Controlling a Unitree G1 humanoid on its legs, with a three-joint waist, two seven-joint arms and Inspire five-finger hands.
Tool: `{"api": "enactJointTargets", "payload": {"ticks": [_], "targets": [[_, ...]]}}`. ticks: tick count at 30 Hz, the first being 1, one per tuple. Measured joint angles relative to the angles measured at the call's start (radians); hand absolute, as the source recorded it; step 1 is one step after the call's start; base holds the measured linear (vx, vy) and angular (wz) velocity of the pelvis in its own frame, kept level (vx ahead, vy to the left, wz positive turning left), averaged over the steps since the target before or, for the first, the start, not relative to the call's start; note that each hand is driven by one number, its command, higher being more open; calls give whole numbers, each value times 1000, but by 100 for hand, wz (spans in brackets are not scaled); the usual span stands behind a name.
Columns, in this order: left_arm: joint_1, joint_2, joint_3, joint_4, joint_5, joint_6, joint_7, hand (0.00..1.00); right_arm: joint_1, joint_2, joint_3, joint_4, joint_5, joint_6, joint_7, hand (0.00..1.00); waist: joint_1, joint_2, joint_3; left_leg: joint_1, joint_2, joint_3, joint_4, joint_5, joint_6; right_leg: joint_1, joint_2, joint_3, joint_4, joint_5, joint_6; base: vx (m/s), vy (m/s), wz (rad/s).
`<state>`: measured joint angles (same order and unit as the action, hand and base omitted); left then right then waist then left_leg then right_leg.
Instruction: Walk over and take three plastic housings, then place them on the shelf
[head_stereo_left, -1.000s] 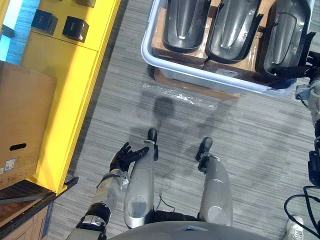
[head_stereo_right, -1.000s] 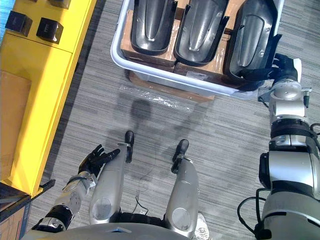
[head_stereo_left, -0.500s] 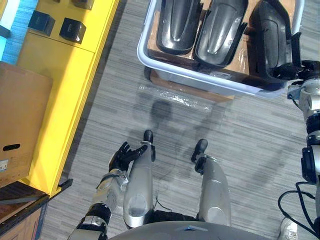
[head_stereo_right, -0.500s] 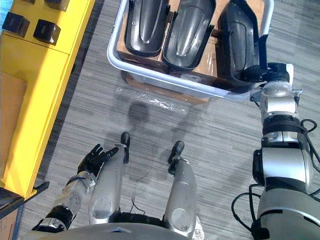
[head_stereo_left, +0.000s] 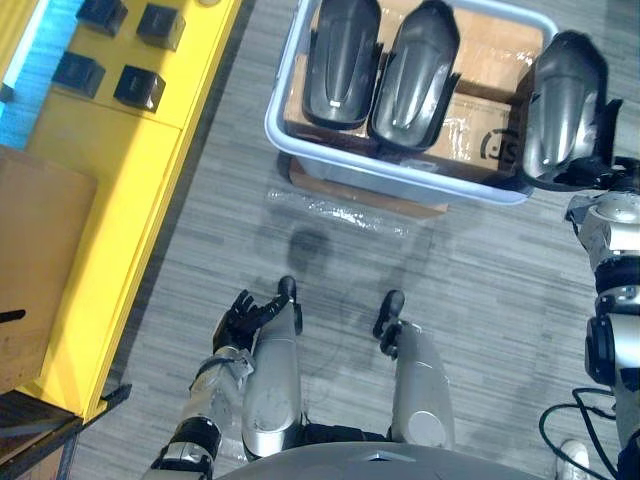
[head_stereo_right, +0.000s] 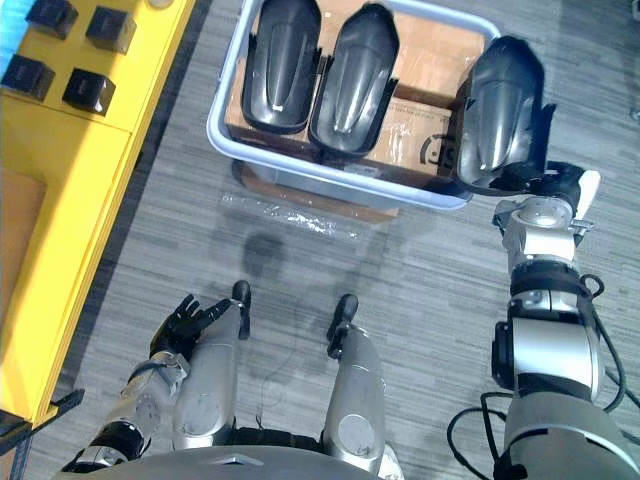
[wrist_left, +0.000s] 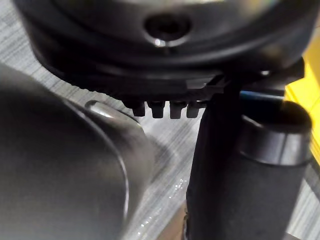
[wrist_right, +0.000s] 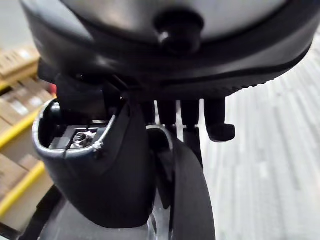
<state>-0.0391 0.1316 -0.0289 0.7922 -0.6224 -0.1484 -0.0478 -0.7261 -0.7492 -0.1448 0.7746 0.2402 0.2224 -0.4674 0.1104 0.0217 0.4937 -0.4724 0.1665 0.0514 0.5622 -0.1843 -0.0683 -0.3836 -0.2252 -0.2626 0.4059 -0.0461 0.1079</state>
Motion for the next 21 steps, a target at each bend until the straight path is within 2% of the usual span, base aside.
{"api": "enactJointTargets", "payload": {"ticks": [1, 2, 3, 5, 6, 9, 11, 13, 14, 18, 21], "targets": [[12, 2, -10, -25, -20, -7, 7, 100, 52, 1, -28, -89, -9, -52, -24, 0, -11, 0, -1, 30, -7, 1, -34, 12, -2, 25, -2, -2, -22, 3, 3, 85, -16, 11], [17, 1, -14, -43, -36, -7, 16, 100, 80, 2, -45, -129, -21, -79, -34, 0, -15, 0, -1, 47, -12, 1, -54, 19, -1, 40, -3, -4, -34, 6, 4, 97, -31, 23], [44, -1, -13, -120, -53, -11, 58, 100, 149, 28, -89, -226, -78, -145, -74, 0, -36, -6, -1, 96, -25, -4, -112, 41, -4, 85, -6, -11, -70, 16, 3, 103, -35, 21], [66, 0, -4, -187, -53, -25, 102, 100, 226, 77, -129, -315, -121, -190, -108, 0, -46, -22, -13, 153, -35, -2, -174, 65, -9, 130, -4, -23, -105, 22, 2, 133, -58, 19], [87, 0, 14, -238, -52, -32, 139, 100, 291, 134, -145, -367, -155, -218, -134, 0, -59, -38, -52, 182, -40, -7, -225, 81, -13, 156, -2, -38, -135, 24, 1, 152, -69, 18], [119, -3, 48, -363, -51, -43, 195, 100, 451, 277, -153, -467, -237, -236, -170, 0, -66, -77, -147, 266, -38, -3, -337, 111, -24, 228, 12, -52, -217, 34, 1, 202, -63, 7], [159, -23, 42, -516, -50, -43, 189, 100, 556, 356, -153, -549, -285, -236, -169, 0, -69, -85, -205, 309, -41, -1, -399, 126, -28, 268, 20, -64, -273, 48, 3, 193, -42, 5], [184, -44, 29, -628, -48, -42, 188, 100, 601, 394, -150, -600, -326, -237, -166, 0, -77, -80, -229, 337, -49, 0, -435, 135, -27, 294, 21, -68, -302, 55, 9, 115, -3, 7], [199, -60, 8, -697, -41, -41, 187, 100, 625, 413, -138, -632, -353, -240, -160, 0, -88, -69, -242, 362, -54, 2, -453, 136, -26, 321, 18, -74, -323, 63, 14, 134, 14, 0], [209, -74, -52, -838, -11, -44, 176, 100, 691, 444, -68, -704, -434, -298, -152, 0, -92, -37, -307, 422, -60, 14, -501, 137, -25, 378, 20, -79, -373, 79, 25, 90, 8, -3], [206, -75, -83, -902, -8, -51, 136, 100, 703, 444, -4, -745, -462, -341, -149, 0, -88, -25, -335, 446, -61, 13, -518, 139, -25, 396, 20, -88, -377, 80, 26, 51, -6, 4]]}}
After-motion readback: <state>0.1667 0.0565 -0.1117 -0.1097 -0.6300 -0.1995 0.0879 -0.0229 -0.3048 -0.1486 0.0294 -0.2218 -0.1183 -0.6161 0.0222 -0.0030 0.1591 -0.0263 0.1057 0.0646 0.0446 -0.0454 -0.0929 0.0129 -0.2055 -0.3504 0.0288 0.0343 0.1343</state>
